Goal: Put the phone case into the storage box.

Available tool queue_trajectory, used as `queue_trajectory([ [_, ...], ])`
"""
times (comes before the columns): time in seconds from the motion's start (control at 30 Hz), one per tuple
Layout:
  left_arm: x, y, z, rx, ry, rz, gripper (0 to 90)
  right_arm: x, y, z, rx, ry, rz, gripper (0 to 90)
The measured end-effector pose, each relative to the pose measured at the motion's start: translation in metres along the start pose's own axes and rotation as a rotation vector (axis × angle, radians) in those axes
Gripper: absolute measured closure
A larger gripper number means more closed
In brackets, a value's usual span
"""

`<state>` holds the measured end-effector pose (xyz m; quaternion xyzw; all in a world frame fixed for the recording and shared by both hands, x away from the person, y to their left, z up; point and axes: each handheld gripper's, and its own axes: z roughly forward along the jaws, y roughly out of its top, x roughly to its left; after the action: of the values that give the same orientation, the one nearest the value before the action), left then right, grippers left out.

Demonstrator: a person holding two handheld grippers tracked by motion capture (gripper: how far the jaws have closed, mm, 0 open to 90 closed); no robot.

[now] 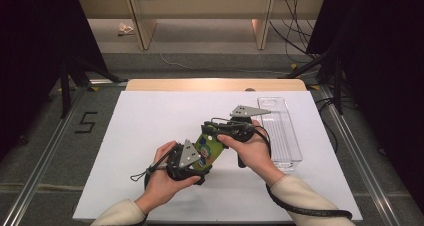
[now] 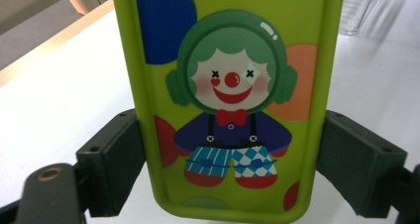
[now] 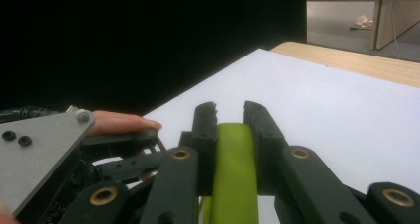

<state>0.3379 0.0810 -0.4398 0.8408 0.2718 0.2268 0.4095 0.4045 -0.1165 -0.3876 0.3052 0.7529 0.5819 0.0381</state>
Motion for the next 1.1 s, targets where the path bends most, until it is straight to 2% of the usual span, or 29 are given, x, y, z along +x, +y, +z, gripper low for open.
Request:
queue_trajectory([
  [0.17, 0.000, 0.001, -0.001, -0.016, -0.008, 0.002, 15.4, 0.002, 0.003, -0.002, -0.009, 0.000, 0.000, 77.6],
  [0.23, 0.002, 0.001, -0.002, -0.020, -0.004, -0.002, 18.7, 0.003, 0.004, -0.004, -0.010, 0.005, -0.003, 77.8],
  [0.33, 0.006, -0.001, -0.002, -0.021, -0.006, -0.022, 16.6, 0.002, 0.008, -0.007, -0.022, 0.010, -0.010, 77.7],
  [0.43, 0.010, -0.002, -0.003, -0.034, -0.014, -0.049, 16.2, 0.001, 0.013, -0.012, -0.008, 0.000, -0.046, 77.7],
  [0.57, 0.016, -0.003, -0.005, -0.046, -0.018, -0.079, 16.1, -0.003, 0.018, -0.018, -0.009, -0.010, -0.063, 77.7],
  [0.7, 0.019, -0.005, -0.005, -0.048, -0.021, -0.100, 16.2, -0.006, 0.021, -0.023, 0.002, -0.016, -0.082, 77.7],
  [0.93, 0.021, -0.006, -0.005, -0.045, -0.019, -0.110, 16.9, -0.010, 0.024, -0.027, 0.028, -0.021, -0.108, 77.7],
  [1.1, 0.022, -0.006, -0.005, -0.048, -0.020, -0.116, 17.2, -0.010, 0.025, -0.026, 0.071, -0.010, -0.159, 77.7],
])
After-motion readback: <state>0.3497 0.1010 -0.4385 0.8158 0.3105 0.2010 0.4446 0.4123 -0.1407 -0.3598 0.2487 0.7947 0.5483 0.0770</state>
